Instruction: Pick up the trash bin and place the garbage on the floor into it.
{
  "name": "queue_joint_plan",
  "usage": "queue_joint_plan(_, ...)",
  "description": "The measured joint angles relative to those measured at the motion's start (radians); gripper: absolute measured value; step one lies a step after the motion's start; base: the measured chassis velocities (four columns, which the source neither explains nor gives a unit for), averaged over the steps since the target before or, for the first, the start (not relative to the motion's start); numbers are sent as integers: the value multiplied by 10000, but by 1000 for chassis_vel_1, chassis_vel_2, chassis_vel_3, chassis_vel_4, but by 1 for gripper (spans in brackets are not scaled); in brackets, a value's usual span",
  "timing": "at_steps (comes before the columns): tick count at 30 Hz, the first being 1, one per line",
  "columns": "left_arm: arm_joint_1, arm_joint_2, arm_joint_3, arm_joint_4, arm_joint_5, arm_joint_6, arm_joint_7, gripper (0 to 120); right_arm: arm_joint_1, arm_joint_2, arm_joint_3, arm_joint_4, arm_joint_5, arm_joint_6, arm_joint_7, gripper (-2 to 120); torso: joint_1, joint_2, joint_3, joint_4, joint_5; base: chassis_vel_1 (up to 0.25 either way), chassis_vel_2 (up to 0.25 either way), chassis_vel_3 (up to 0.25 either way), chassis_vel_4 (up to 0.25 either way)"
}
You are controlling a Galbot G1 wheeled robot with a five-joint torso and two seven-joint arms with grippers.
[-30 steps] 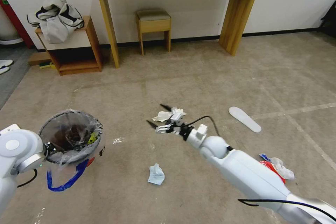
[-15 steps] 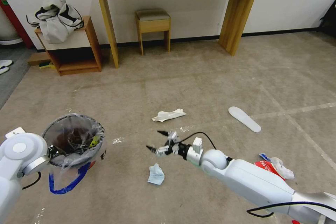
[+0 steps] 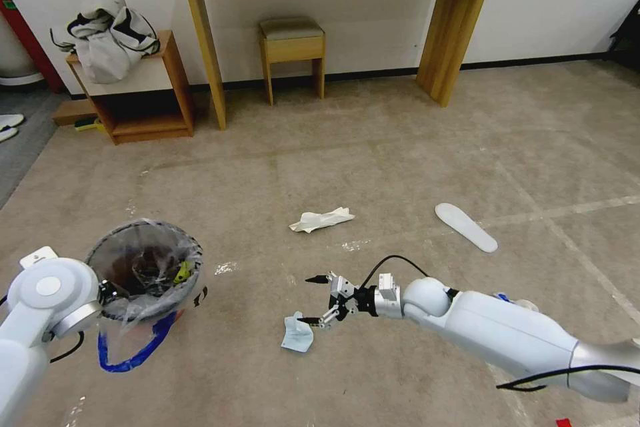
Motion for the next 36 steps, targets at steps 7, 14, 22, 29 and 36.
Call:
queue_joint_plan(7, -13, -29, 2, 60, 62, 27, 105, 0, 684, 461, -561, -880, -105, 116, -204, 100, 0, 0, 0, 1, -1, 0, 0, 0, 0)
queue_joint_plan(14, -57, -24, 11, 149, 85, 53, 169, 0, 815, 970, -811, -1958, -629, 296, -429, 100, 0, 0, 0, 0, -2, 0, 0, 0, 0)
queue_joint_plan(22, -99, -25, 71, 153, 144, 58, 197, 0, 715, 1707, -912, -3139, -792, 411, -520, 100, 0, 0, 0, 1, -2, 0, 0, 0, 0)
queue_joint_plan(29, -94, -116, 166, 178, 279, 58, 232, 0, 506, 2457, -927, -3730, -946, 537, -740, 100, -1, 0, 1, 1, -1, 0, 0, 0, 0)
queue_joint_plan(36, -87, -112, 185, 188, 297, 52, 244, 0, 337, 2737, -928, -3885, -965, 558, -765, 100, -1, 1, 0, 1, -1, 0, 0, 0, 0)
